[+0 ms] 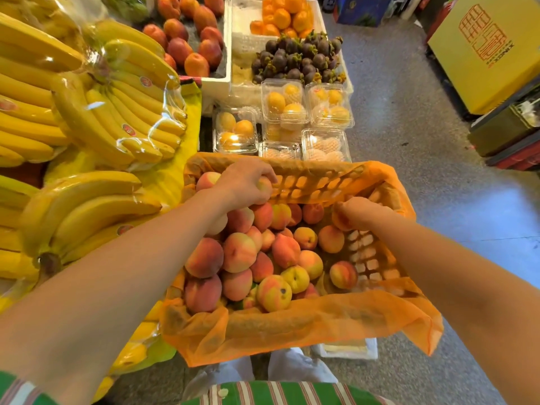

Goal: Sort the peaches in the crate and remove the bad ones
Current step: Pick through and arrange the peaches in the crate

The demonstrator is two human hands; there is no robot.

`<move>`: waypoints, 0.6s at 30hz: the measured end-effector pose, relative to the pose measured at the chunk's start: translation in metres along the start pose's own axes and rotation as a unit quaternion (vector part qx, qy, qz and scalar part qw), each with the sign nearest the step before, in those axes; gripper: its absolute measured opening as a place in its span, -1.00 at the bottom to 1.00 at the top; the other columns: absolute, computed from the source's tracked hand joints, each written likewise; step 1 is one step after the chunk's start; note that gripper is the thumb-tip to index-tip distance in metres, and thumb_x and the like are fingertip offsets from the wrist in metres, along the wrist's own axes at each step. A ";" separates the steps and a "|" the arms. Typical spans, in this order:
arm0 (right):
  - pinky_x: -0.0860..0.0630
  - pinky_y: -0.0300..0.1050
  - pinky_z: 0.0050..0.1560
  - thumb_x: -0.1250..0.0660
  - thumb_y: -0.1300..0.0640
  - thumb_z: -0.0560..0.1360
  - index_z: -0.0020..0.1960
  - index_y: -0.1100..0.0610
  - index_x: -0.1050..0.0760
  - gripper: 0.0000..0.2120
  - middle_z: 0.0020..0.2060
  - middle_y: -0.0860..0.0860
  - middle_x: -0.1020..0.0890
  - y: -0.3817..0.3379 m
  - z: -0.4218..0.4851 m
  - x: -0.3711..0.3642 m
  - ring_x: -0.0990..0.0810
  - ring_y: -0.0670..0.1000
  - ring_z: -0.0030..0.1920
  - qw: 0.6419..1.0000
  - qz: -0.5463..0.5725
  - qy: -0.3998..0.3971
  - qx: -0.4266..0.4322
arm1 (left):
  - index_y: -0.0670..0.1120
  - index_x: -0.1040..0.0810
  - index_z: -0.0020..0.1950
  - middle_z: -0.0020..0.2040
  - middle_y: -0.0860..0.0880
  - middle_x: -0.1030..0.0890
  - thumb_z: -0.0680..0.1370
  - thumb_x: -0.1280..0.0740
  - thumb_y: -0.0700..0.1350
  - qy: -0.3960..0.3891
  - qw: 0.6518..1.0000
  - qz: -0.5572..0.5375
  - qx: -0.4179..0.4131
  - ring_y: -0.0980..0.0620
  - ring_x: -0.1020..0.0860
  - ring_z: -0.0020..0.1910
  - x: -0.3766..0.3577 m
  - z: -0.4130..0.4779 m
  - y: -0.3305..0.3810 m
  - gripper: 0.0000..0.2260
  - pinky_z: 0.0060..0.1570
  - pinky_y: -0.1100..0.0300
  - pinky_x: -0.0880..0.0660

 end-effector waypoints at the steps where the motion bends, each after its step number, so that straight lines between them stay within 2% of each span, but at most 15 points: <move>1: -0.24 0.05 0.40 0.03 0.12 0.67 0.54 0.18 -0.13 -0.55 0.48 0.21 -0.24 -0.001 -0.002 0.000 -0.28 0.21 0.45 1.000 0.004 0.007 0.002 | 0.03 -0.64 0.02 0.07 -0.01 -0.60 0.37 -0.38 -0.08 -0.001 1.000 -0.006 0.000 -0.04 -0.53 0.09 0.001 -0.001 -0.001 -0.76 0.10 0.02 -0.48; 5: -0.31 0.00 0.31 -0.07 0.12 0.63 0.49 0.18 -0.21 -0.56 0.42 0.19 -0.33 -0.001 -0.012 -0.003 -0.39 0.19 0.36 0.999 0.023 0.026 0.028 | -0.01 -0.64 0.04 0.08 -0.03 -0.61 0.37 -0.44 -0.09 0.000 1.000 0.003 -0.008 -0.04 -0.52 0.11 0.003 -0.002 -0.003 -0.75 0.13 0.01 -0.46; 8: -0.32 -0.02 0.30 -0.13 0.08 0.62 0.46 0.15 -0.29 -0.57 0.40 0.16 -0.37 -0.003 -0.016 0.000 -0.40 0.18 0.35 0.997 0.059 0.021 0.047 | 0.02 -0.62 0.07 0.10 -0.05 -0.54 0.41 -0.44 -0.09 0.009 0.999 0.041 0.003 -0.06 -0.46 0.14 0.004 -0.001 -0.006 -0.75 0.14 0.01 -0.43; 12: -0.44 -0.09 0.18 -0.34 0.09 0.53 0.36 0.11 -0.44 -0.59 0.25 0.05 -0.52 -0.008 -0.017 0.006 -0.49 0.09 0.24 0.984 0.171 -0.005 0.051 | 0.03 -0.60 0.12 0.07 -0.05 -0.50 0.41 -0.44 -0.15 0.020 0.998 0.058 0.025 -0.05 -0.46 0.11 0.007 -0.002 -0.010 -0.71 0.10 0.03 -0.44; 15: -0.55 -0.05 0.15 -0.35 0.09 0.54 0.31 0.08 -0.51 -0.66 0.20 0.04 -0.59 -0.012 -0.017 0.015 -0.57 0.03 0.17 0.946 0.315 -0.009 0.081 | 0.04 -0.60 0.09 0.00 -0.02 -0.49 0.40 -0.45 -0.14 0.018 0.998 0.051 0.025 -0.04 -0.48 0.03 0.010 -0.004 -0.011 -0.72 0.01 0.04 -0.47; 18: -0.56 -0.22 0.01 -0.34 0.09 0.56 0.28 0.09 -0.53 -0.69 0.15 0.00 -0.61 -0.030 -0.028 0.034 -0.59 -0.04 0.14 0.888 0.438 -0.003 0.141 | 0.03 -0.61 0.08 -0.02 -0.02 -0.52 0.40 -0.44 -0.13 0.022 0.998 0.052 0.024 -0.05 -0.51 0.02 0.016 -0.008 -0.012 -0.74 -0.03 0.01 -0.50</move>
Point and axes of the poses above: each hand's wrist, its own z-axis towards the middle knuckle, its own x-axis out of the back of the hand, y = z × x, the point moved 4 cm from there along z, towards the middle knuckle
